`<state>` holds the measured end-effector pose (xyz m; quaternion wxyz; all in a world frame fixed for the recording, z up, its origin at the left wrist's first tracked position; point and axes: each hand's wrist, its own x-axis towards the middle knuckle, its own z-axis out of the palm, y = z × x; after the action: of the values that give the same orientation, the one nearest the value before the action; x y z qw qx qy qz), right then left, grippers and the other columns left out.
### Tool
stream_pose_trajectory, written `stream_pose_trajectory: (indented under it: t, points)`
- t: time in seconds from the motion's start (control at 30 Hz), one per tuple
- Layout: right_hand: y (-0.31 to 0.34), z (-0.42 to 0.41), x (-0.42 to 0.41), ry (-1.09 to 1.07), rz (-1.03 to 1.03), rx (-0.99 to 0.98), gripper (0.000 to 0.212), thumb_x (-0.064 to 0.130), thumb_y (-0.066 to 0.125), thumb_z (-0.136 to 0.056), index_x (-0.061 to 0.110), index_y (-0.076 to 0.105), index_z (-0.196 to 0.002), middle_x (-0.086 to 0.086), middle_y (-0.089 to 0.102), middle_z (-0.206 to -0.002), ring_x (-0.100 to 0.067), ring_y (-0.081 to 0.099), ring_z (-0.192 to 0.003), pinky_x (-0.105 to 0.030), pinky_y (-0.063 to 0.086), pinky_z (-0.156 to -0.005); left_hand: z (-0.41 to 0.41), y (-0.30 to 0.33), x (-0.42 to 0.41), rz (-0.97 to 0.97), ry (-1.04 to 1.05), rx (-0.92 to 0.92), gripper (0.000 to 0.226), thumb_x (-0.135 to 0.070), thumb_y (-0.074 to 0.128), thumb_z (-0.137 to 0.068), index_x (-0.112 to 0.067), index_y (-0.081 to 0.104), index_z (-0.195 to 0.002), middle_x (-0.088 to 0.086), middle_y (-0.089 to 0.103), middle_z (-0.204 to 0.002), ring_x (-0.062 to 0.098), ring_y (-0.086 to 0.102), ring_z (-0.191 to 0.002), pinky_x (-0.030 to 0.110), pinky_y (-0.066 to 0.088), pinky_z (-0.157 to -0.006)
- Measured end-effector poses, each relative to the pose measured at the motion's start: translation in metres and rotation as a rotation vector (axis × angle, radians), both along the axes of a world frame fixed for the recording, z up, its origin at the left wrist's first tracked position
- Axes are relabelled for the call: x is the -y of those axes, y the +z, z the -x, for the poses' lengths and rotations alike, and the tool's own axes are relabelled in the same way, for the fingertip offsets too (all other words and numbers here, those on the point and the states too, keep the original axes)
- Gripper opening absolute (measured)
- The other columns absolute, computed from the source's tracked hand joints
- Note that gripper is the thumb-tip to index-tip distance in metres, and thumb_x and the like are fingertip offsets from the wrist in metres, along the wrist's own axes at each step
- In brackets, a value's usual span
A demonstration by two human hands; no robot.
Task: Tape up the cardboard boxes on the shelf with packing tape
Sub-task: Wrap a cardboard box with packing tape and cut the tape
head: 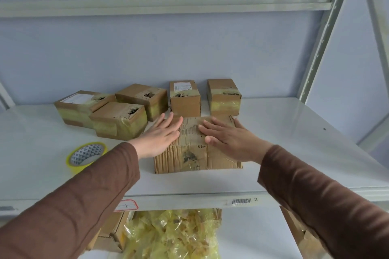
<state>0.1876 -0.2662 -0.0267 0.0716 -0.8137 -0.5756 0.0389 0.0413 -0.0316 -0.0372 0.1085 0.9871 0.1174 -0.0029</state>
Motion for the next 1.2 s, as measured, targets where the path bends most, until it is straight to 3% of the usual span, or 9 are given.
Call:
stream_pose_trajectory:
  t: [0.13,0.27,0.37,0.47,0.63,0.7,0.9,1.13,1.2]
  points:
    - [0.001,0.0,-0.002,0.001,0.053,0.02,0.068,0.069,0.011,-0.1,0.041,0.009,-0.163,0.017,0.0,-0.17,-0.007,-0.009,-0.157,-0.067,-0.009,-0.122,-0.003,0.0,-0.001,0.03,0.022,-0.123,0.052,-0.033,0.017,-0.114,-0.035,0.001,-0.164,-0.01,-0.032,-0.162,0.012,-0.045,-0.138,0.028,-0.029,-0.11]
    - [0.007,-0.009,0.0,0.039,0.074,0.07,0.071,0.071,0.017,-0.099,0.042,0.004,-0.162,0.017,-0.002,-0.17,-0.008,-0.009,-0.157,-0.064,-0.004,-0.124,0.001,0.02,0.008,0.177,0.153,-0.077,0.05,-0.047,0.018,-0.111,-0.051,0.008,-0.16,-0.008,-0.002,-0.172,0.021,-0.011,-0.157,0.052,0.0,-0.124]
    - [0.013,-0.022,0.001,-0.034,0.057,0.106,0.056,0.055,0.026,-0.108,0.043,0.016,-0.162,0.018,0.004,-0.171,-0.014,-0.004,-0.159,-0.061,0.005,-0.125,0.012,0.033,0.011,0.245,0.225,-0.078,0.052,-0.047,0.031,-0.108,-0.05,0.021,-0.159,0.0,0.027,-0.156,0.03,0.016,-0.151,0.046,0.018,-0.12]
    - [0.011,-0.028,-0.007,-0.074,-0.062,-0.127,0.047,0.027,0.035,-0.112,0.035,0.033,-0.158,0.014,0.019,-0.169,-0.016,0.005,-0.159,-0.047,0.007,-0.128,0.031,0.029,0.027,0.382,0.226,-0.032,0.082,-0.069,0.059,-0.089,-0.048,0.02,-0.159,0.0,0.024,-0.164,0.023,0.028,-0.15,0.04,0.03,-0.119]
    - [0.019,-0.018,-0.031,-0.182,-0.242,-0.712,0.043,0.041,0.043,-0.106,0.025,0.061,-0.141,0.006,0.044,-0.158,-0.017,0.041,-0.144,-0.037,0.025,-0.124,0.032,0.02,0.078,0.4,0.338,0.051,0.122,-0.098,0.059,-0.056,-0.047,0.012,-0.157,-0.005,0.063,-0.104,0.008,0.07,-0.059,0.026,0.054,-0.05]
    - [0.014,-0.013,-0.043,-0.171,-0.251,-0.541,0.039,0.041,0.049,-0.104,0.016,0.062,-0.131,-0.003,0.058,-0.141,-0.023,0.053,-0.13,-0.041,0.038,-0.114,0.026,0.021,0.083,0.347,0.352,0.044,0.125,-0.101,0.054,-0.058,-0.045,0.008,-0.16,-0.009,0.062,-0.096,0.01,0.07,-0.055,0.024,0.054,-0.044]
    - [0.004,-0.014,-0.049,-0.119,-0.175,-0.145,0.051,0.047,0.05,-0.103,0.018,0.048,-0.146,-0.005,0.045,-0.155,-0.025,0.033,-0.147,-0.039,0.026,-0.117,0.025,0.017,0.079,0.547,0.347,0.075,0.125,-0.095,0.061,-0.061,-0.048,0.001,-0.16,-0.003,0.053,-0.14,0.014,0.07,-0.083,0.027,0.058,-0.051]
    - [0.036,0.015,-0.051,-0.031,0.085,0.148,0.045,0.022,0.033,-0.111,0.031,0.041,-0.154,0.001,0.038,-0.163,-0.025,0.037,-0.148,-0.047,0.034,-0.119,0.029,0.01,0.069,0.631,0.287,0.153,0.111,-0.085,0.063,-0.072,-0.053,0.0,-0.158,-0.006,0.072,-0.099,0.012,0.075,-0.072,0.029,0.06,-0.057]
    - [0.053,0.036,-0.054,-0.042,-0.065,0.231,0.045,0.022,0.035,-0.11,0.028,0.043,-0.154,0.003,0.039,-0.162,-0.023,0.035,-0.149,-0.044,0.035,-0.118,0.039,0.012,0.053,0.617,0.284,0.242,0.098,-0.08,0.06,-0.08,-0.051,0.009,-0.158,0.0,0.073,-0.089,0.013,0.074,-0.071,0.032,0.058,-0.06]
